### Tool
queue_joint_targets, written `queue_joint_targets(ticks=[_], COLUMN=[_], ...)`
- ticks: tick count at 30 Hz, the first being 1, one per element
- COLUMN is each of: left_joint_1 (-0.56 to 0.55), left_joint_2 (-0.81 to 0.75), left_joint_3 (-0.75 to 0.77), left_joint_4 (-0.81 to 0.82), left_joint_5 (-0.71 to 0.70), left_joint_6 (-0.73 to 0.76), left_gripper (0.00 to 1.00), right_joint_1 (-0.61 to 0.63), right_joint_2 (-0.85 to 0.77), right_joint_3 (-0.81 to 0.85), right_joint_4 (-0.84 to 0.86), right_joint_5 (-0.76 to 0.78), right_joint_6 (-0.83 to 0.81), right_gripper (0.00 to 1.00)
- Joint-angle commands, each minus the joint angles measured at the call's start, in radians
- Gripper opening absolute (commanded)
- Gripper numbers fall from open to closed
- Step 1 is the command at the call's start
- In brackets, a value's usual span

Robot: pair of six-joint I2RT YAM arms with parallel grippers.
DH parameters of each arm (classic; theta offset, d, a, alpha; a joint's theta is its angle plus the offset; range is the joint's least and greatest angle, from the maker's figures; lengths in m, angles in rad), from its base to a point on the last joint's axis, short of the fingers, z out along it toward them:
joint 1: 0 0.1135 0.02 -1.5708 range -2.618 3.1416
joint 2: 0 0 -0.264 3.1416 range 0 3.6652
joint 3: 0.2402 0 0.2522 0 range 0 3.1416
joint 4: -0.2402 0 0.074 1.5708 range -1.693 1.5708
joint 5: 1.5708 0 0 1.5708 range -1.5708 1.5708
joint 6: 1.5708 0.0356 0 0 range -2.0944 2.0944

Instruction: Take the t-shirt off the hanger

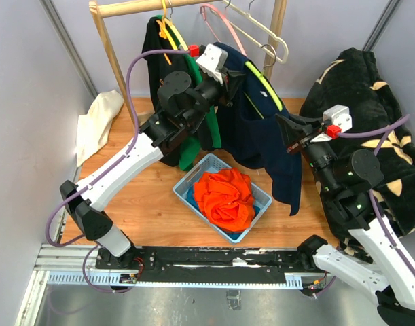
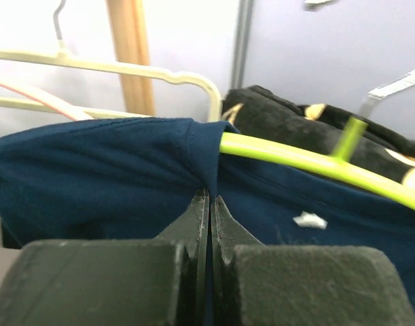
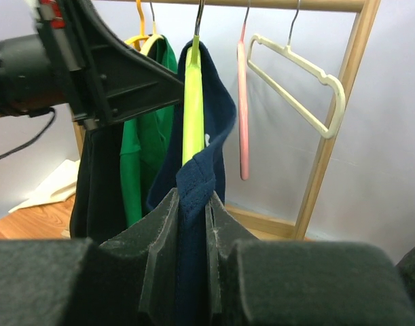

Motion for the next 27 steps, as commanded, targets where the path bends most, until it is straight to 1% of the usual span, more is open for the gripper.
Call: queue_joint_targets(ticks=[1, 5, 7, 9, 11, 12, 13, 15, 17, 19, 21, 27], left_joint_1=[-0.001, -0.002, -0.002, -0.002, -0.002, -0.001, -0.001, -0.001, -0.001, -0.001, -0.001, -0.001], left_joint_2=[-0.103, -0.161, -0.179, -0.192, -0.2, -0.207, -0.214, -0.234, -0.26, -0.267, -0.259, -0.168], left_joint_3=[-0.065, -0.137, -0.159, -0.177, -0.182, -0.184, -0.188, -0.206, -0.23, -0.236, -0.224, -0.121], left_joint_4=[0.013, 0.015, -0.003, -0.024, -0.047, -0.056, -0.057, -0.032, 0.015, 0.071, 0.116, 0.157], left_joint_5=[0.249, 0.398, 0.412, 0.374, 0.264, 0.208, 0.156, 0.087, 0.082, 0.088, 0.093, 0.121], left_joint_6=[0.004, -0.007, -0.015, -0.022, -0.035, -0.035, -0.032, -0.028, -0.022, -0.012, 0.019, 0.099], left_gripper=[0.0, 0.0, 0.01, 0.01, 0.3, 0.43, 0.54, 0.7, 0.78, 0.81, 0.81, 0.81], right_joint_1=[0.013, 0.013, 0.013, 0.013, 0.013, 0.013, 0.013, 0.013, 0.013, 0.013, 0.013, 0.013], right_joint_2=[0.011, 0.04, 0.051, 0.056, 0.058, 0.059, 0.06, 0.062, 0.064, 0.067, 0.07, 0.075], right_joint_3=[-0.015, -0.024, -0.026, -0.031, -0.034, -0.035, -0.037, -0.039, -0.037, -0.034, -0.035, -0.05], right_joint_4=[0.142, 0.176, 0.183, 0.19, 0.193, 0.192, 0.19, 0.181, 0.174, 0.162, 0.158, 0.148], right_joint_5=[0.035, 0.045, 0.045, 0.041, 0.035, 0.032, 0.03, 0.022, 0.014, 0.005, -0.006, -0.035], right_joint_6=[0.008, 0.009, 0.011, 0.015, 0.017, 0.017, 0.017, 0.016, 0.013, 0.011, 0.012, 0.033], right_gripper=[0.01, 0.01, 0.01, 0.01, 0.01, 0.01, 0.01, 0.01, 0.01, 0.01, 0.01, 0.01])
